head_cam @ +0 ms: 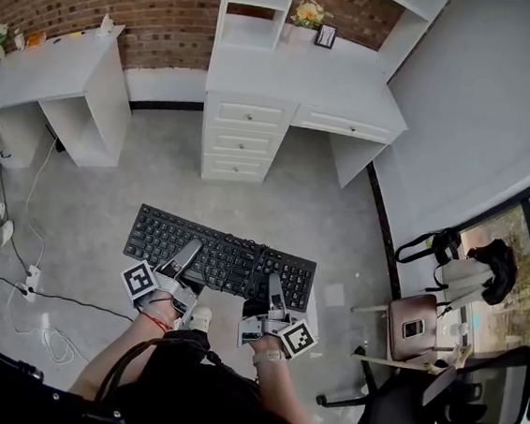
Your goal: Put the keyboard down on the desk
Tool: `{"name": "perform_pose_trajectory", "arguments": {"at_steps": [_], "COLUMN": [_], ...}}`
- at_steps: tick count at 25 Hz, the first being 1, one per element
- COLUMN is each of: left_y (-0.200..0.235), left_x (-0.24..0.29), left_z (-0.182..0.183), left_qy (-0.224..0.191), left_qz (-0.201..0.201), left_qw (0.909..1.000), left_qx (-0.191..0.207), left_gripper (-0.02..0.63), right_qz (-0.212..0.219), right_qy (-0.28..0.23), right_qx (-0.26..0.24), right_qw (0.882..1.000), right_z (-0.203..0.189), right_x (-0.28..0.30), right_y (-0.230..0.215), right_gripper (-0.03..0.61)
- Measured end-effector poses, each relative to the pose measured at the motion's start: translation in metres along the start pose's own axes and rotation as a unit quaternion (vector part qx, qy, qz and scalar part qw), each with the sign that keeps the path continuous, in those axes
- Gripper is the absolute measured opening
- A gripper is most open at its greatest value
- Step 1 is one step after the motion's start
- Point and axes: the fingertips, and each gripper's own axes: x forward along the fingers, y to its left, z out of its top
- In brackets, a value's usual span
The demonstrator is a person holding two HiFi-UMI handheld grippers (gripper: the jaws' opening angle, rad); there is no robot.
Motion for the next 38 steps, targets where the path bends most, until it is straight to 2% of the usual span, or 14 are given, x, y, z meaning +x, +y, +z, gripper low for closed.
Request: {"name": "perform_pose_trajectory", "arguments": {"at_steps": [9, 17, 25, 33, 38], "left_y": [-0.006, 0.011, 0.020, 0.021, 0.025], "left_x": [0.056, 0.066, 0.086, 0.145, 0.201], "left_z": [0.046, 0.046, 0.052, 0.061, 0.062], "left_qy": [0.008, 0.006, -0.015, -0.045, -0.044], "left_qz": [-0.014, 0.005, 0.012, 0.010, 0.010], "left_qw": [0.9999, 0.9997, 0.9996, 0.9983, 0.9983], "left_qx": [0.000, -0.024, -0.021, -0.036, -0.035], "left_gripper": [0.124, 0.124, 0.124, 0.124, 0.124], "right_qz": [0.009, -0.018, -0.021, -0.015, -0.018], "right_qy": [-0.010, -0.012, 0.006, 0.026, 0.030], "right_qx": [-0.005, -0.003, 0.013, 0.002, 0.002], "right_qw": [1.000, 1.000, 1.000, 1.000, 0.999], "right_z": [0.007, 0.013, 0.024, 0.067, 0.105], "right_x": [0.068, 0.073, 0.098, 0.158, 0.197], "right_y": [0.001, -0.012, -0.027, -0.030, -0.038], "right_gripper": [0.080, 0.080, 0.080, 0.080, 0.080]}}
